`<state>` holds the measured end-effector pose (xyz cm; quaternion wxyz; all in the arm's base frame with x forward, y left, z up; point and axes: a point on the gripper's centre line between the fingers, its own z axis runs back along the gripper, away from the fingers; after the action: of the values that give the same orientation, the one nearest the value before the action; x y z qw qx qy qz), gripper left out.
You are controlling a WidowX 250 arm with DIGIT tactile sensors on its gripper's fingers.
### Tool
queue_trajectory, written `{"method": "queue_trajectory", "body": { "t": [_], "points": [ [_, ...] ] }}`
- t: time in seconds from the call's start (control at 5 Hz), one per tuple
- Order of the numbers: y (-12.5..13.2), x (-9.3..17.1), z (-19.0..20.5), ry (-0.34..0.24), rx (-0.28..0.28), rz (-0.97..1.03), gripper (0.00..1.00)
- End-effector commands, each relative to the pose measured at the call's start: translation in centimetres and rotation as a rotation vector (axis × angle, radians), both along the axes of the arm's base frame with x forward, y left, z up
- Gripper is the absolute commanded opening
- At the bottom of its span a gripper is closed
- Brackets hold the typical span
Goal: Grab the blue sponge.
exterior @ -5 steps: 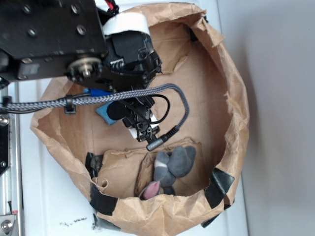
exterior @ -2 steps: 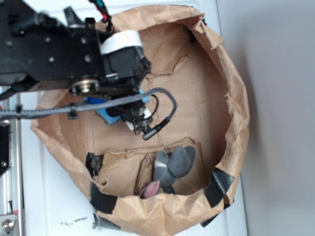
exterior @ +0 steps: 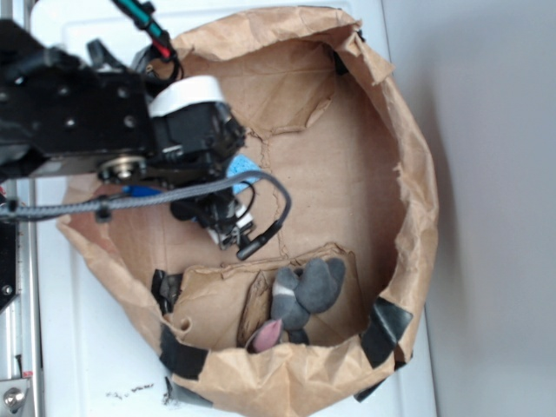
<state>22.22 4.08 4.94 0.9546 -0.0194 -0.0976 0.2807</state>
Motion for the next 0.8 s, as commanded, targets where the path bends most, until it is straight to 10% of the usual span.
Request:
{"method": "queue_trajectory", "body": {
  "t": [0.0, 0.2, 0.6],
  "points": [
    [-1.58, 0.6, -0.06, -0.005, 0.022, -0.01, 1.0],
    [-1.71, 0.76, -0.38, -0.003, 0.014, -0.006, 0.0],
    [-1.14, 1.09, -0.45, -0.028, 0.029, 0.015, 0.0]
  ]
}}
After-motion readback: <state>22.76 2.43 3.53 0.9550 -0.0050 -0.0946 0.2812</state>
